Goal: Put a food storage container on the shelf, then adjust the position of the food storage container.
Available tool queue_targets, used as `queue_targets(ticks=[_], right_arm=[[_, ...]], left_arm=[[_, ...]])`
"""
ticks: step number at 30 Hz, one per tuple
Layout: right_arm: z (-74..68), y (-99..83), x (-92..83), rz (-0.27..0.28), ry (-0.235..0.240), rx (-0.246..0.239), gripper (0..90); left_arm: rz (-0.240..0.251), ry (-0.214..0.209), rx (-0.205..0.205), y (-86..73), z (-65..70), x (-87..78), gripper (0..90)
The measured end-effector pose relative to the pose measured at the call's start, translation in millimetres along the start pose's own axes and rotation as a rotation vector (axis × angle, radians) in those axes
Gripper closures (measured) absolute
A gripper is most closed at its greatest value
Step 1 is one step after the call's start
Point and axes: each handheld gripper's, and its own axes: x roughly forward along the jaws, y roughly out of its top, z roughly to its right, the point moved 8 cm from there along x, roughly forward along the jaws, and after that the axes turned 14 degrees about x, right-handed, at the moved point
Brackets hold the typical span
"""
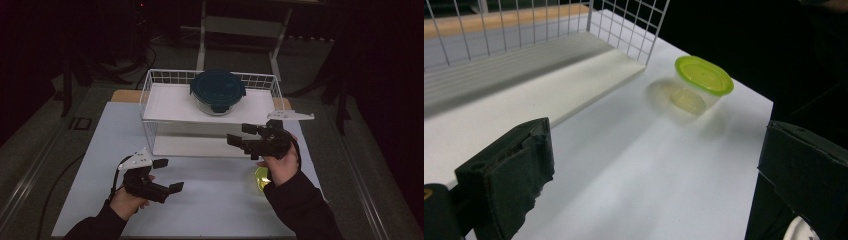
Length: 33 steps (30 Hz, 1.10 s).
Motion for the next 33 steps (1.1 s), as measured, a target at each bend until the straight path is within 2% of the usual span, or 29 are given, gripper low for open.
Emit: queue_targets(ticks=[1,2,3,4,6,9,11,12,13,17,18,20,22,25,26,28,29,33], right_arm=[[1.6,-1.1,-4.3,0.024,-0.011,-0.033,19.4],[1.6,-1.1,-4.3,0.024,-0.011,-0.033,19.4],[2.1,-2.3,-7.4,0.034,-0.014,-0.055,18.8],[3.7,-4.7,-14.1,0.055,-0.031,-0.089,17.7],[5.7,-7.7,-19.5,0.057,-0.045,-0.096,17.2],[6.7,-11.7,-25.4,0.052,-0.039,-0.094,16.3],[9.3,-15.7,-30.3,0.05,-0.059,-0.099,13.8],[11.3,-17.5,-33.0,0.052,-0.072,-0.097,13.8],[15.1,-21.3,-39.6,0.061,-0.061,-0.08,13.8],[22.5,-27.2,-45.6,0.065,-0.081,-0.074,13.8],[28.2,-33.4,-50.1,0.064,-0.092,-0.071,14.1],[30.2,-35.6,-51.2,0.062,-0.096,-0.067,14.3],[38.5,-43.8,-56.4,0.053,-0.112,-0.049,19.1],[44.0,-49.3,-60.0,0.049,-0.118,-0.038,21.9],[50.7,-56.1,-63.0,0.042,-0.137,-0.029,24.5],[52.6,-58.5,-63.9,0.04,-0.14,-0.029,25.4],[59.1,-65.2,-67.5,0.042,-0.164,-0.032,30.0],[68.1,-73.8,-72.2,0.035,-0.183,-0.025,36.5]], left_arm=[[0.001,-0.002,-0.001,-1.3,0.4,-0.1,1.1],[-0.007,-0.002,-0.002,-3.4,0.6,-0.2,1.1],[-0.006,0.002,-0.003,-5.2,0.8,-0.1,1.1],[-0.007,0.002,-0.001,-6.5,0.8,-0.2,1.0],[-0.004,0.002,-0.004,-9.0,0.9,-0.1,1.1],[-0.002,0.002,-0.006,-10.6,1.0,0.1,1.1],[0.003,0.007,-0.004,-12.3,1.0,0.5,1.1],[0.001,0.004,-0.005,-14.0,1.0,1.3,1.1],[0.0,0.005,-0.007,-15.4,1.1,1.9,1.1],[-0.005,0.001,-0.006,-18.1,0.5,2.3,1.1],[-0.006,0.008,-0.005,-19.6,-1.2,2.4,1.0],[-0.005,0.015,-0.007,-22.3,-3.5,2.1,1.1],[-0.001,0.018,-0.017,-25.3,-5.2,2.0,1.1],[0.002,0.018,-0.014,-28.1,-5.6,1.4,1.1],[0.008,0.019,-0.008,-28.4,-5.2,0.9,1.1],[0.012,0.02,-0.01,-28.2,-4.8,0.8,1.1],[0.016,0.015,-0.007,-28.0,-4.3,0.3,1.1],[0.036,0.013,-0.005,-26.1,-3.1,-1.0,1.0]])
